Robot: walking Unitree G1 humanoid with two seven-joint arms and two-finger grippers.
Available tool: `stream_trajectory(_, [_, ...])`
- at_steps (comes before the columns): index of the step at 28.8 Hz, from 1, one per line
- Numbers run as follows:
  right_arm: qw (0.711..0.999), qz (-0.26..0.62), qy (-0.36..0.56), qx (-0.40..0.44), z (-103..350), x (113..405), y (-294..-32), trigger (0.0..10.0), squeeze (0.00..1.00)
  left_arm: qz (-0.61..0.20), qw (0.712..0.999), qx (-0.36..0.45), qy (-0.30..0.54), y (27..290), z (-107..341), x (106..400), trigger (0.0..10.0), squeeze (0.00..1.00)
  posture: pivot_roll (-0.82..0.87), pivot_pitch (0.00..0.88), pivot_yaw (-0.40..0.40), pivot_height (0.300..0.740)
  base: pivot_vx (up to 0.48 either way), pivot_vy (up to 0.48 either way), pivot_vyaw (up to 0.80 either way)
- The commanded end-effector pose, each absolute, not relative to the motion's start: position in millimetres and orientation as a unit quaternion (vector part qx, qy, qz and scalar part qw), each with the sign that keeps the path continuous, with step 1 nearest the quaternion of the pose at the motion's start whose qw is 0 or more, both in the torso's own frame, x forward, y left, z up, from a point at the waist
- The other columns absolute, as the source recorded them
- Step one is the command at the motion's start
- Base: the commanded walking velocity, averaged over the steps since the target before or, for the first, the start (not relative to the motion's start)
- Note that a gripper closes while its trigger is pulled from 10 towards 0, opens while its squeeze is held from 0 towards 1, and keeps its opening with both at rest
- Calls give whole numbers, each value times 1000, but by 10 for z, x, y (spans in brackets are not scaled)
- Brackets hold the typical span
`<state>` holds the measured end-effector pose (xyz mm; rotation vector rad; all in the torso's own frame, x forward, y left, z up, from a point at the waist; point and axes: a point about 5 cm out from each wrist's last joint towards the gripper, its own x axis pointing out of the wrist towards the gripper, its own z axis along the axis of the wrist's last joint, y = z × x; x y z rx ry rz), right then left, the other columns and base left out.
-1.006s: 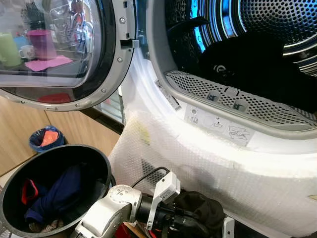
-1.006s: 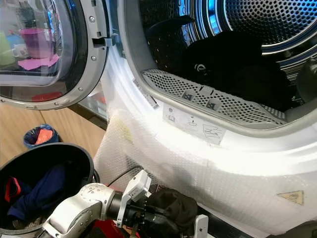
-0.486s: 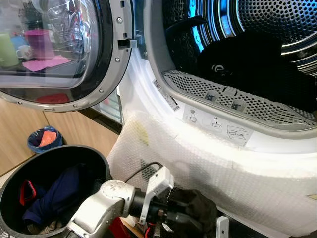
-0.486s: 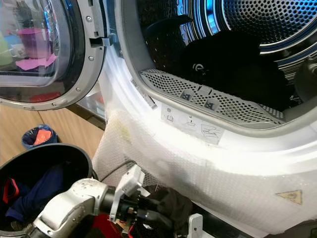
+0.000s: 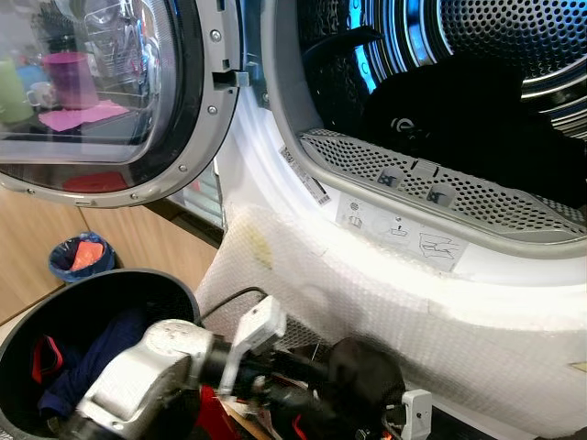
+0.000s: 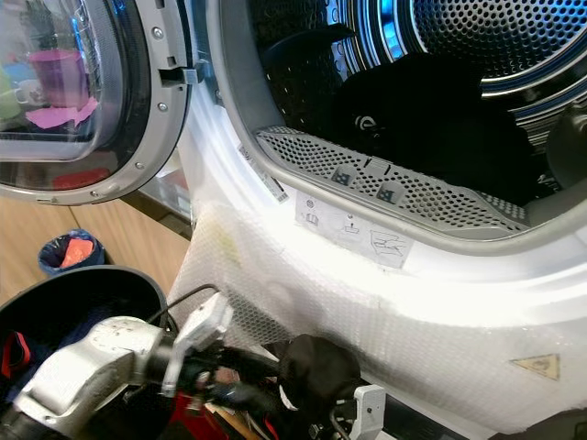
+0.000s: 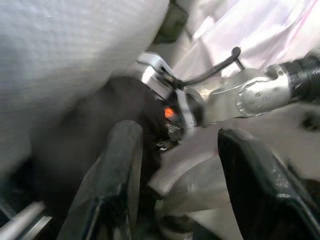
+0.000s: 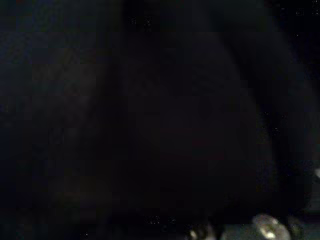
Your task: Clothes washing
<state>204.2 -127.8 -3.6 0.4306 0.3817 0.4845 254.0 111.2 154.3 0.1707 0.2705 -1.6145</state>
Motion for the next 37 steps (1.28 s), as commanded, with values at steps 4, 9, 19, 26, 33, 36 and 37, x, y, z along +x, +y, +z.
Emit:
stream_trajectory(4, [933,230,191,202,-79,1988,-1362,0,0,-644,754,117,45,1081,1735,2873,10000,0,171,57,-25,740,0,0,0])
stream_trajectory(9, [935,220,190,203,-93,1980,-1407,0,0,-638,762,102,48,1033,1615,2851,10000,0,166,59,-19,740,0,0,0])
stream_trajectory(19, [927,264,147,220,100,1899,-1444,0,0,-507,857,84,28,1169,1634,3019,10000,0,167,59,-12,740,0,0,0])
stream_trajectory(26, [908,342,116,214,420,1705,-1486,0,0,-330,938,94,52,1676,1537,3129,10000,0,183,66,-14,740,0,0,0])
stream_trajectory(33, [879,417,-7,230,1190,1731,-1414,0,0,-168,978,95,78,1990,1349,3218,10000,0,170,64,-15,740,0,0,0])
stream_trajectory(36, [859,443,-95,237,1649,1764,-1407,0,0,-118,987,94,53,2052,1339,3205,10000,0,165,65,-19,740,0,0,0])
stream_trajectory(37, [854,450,-111,237,1741,1756,-1408,0,0,-109,989,87,48,2059,1337,3205,10000,0,166,64,-25,740,0,0,0])
